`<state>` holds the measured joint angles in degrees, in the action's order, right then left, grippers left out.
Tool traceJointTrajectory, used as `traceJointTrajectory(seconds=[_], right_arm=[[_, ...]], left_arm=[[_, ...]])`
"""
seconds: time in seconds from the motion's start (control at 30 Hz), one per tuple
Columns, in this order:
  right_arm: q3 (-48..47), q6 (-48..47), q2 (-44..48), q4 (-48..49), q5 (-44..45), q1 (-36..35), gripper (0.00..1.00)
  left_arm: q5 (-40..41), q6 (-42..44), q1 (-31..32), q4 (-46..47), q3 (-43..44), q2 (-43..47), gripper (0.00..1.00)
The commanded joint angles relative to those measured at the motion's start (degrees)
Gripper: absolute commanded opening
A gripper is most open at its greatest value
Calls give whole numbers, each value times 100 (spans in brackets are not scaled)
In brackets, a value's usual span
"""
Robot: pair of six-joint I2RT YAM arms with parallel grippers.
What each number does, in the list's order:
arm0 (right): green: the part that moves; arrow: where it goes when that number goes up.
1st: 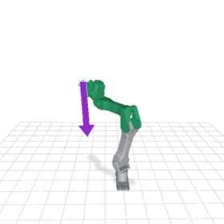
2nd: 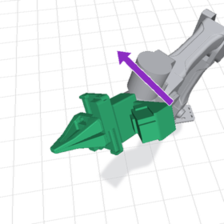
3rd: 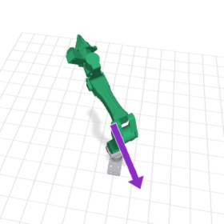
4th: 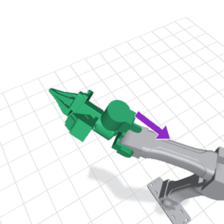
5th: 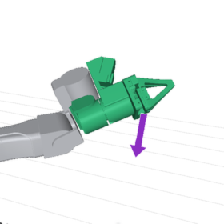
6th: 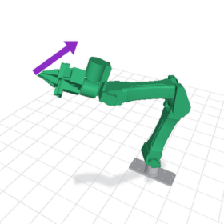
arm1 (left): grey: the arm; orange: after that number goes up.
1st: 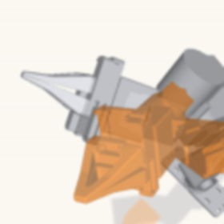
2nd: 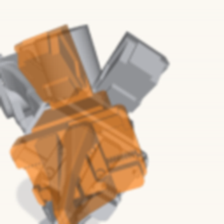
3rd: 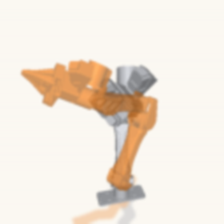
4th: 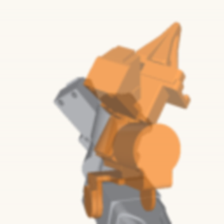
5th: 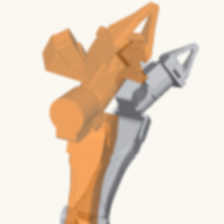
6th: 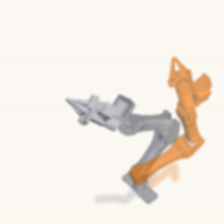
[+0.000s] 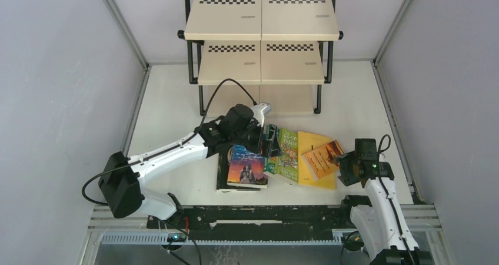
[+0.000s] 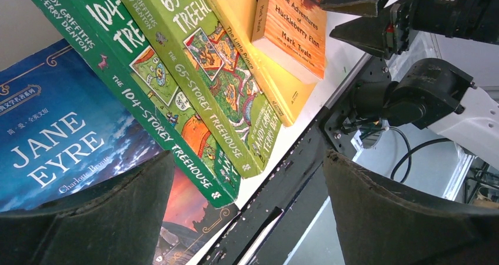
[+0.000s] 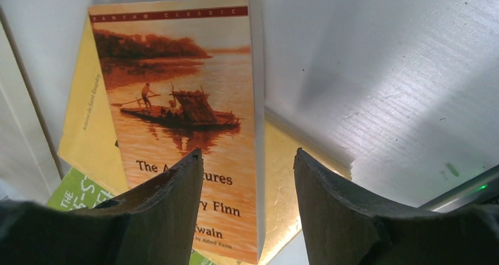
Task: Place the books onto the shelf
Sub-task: Pick up the book from the center of the board.
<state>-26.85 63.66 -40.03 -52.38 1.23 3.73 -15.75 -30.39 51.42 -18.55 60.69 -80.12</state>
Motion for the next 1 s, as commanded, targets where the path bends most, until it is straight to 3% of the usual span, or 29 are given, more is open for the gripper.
traceJointTrajectory(seconds=[0.0,0.77,0.97], right_arm=[[216,312,115,478,162,-63,65],[1422,891,-140,2306,595,-361,67],[1485,1008,-355,2467,605,-772,67]], left_arm=[[-47,134,35,190,-79,122,100],[422,14,38,770,-497,167,100],[458,-27,36,782,-436,145,100]])
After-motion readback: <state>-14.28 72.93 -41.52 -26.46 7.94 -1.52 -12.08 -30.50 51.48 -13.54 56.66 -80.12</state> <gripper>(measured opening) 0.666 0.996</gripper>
